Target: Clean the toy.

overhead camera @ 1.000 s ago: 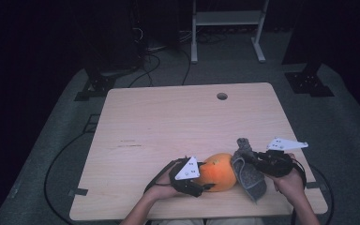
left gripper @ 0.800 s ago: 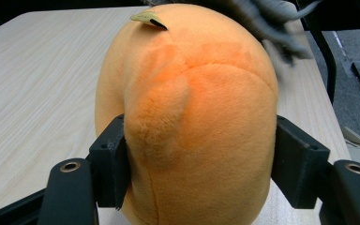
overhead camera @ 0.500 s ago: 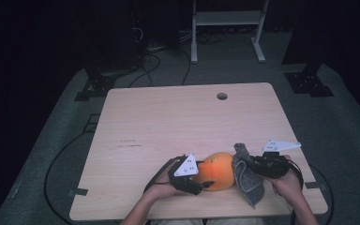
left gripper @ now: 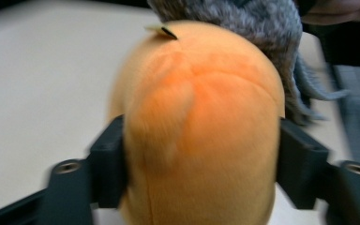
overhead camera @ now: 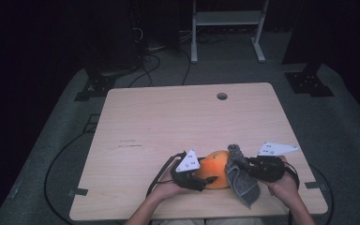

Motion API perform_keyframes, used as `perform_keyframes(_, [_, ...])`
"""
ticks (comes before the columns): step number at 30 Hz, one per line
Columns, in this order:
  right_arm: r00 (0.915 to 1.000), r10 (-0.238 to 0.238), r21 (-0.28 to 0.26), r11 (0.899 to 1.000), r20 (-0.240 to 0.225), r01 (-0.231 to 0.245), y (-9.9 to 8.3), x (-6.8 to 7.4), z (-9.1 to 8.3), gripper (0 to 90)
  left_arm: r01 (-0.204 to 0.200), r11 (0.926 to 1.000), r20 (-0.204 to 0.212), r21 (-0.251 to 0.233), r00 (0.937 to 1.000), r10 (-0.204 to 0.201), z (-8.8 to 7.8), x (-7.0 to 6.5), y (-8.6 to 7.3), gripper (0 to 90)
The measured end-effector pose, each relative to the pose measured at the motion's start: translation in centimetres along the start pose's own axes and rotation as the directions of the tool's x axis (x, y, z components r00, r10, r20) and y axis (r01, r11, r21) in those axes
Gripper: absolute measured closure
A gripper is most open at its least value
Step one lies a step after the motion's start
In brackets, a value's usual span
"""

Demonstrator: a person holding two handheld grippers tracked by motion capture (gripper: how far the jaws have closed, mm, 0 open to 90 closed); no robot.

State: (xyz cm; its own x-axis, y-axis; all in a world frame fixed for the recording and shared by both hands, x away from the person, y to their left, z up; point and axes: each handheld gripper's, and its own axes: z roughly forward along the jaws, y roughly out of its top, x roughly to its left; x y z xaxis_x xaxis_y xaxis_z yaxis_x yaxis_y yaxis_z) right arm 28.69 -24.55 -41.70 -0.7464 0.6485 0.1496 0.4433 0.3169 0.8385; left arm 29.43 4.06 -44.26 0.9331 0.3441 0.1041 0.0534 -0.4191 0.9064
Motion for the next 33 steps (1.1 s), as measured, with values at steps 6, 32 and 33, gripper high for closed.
perform_keyframes(6, [0.9986,-0.05,-0.007,0.999,0.014,0.05,0.7,0.9,-0.5,73.9,-0.133,0.9885,0.003,0.072,0.9911,0.133,0.6,-0.6,-0.2,25.9])
perform_keyframes(32, [0.9967,-0.059,-0.02,0.998,-0.056,0.058,1.3,1.4,0.2,73.4,-0.156,0.9842,0.039,0.084,0.9874,0.153,0.5,-1.3,-0.3,26.3])
perform_keyframes(33, [0.9978,-0.031,-0.025,0.999,-0.058,0.03,1.0,0.6,0.2,73.4,-0.155,0.9844,0.037,0.084,0.9876,0.152,0.6,-1.3,-0.3,26.7])
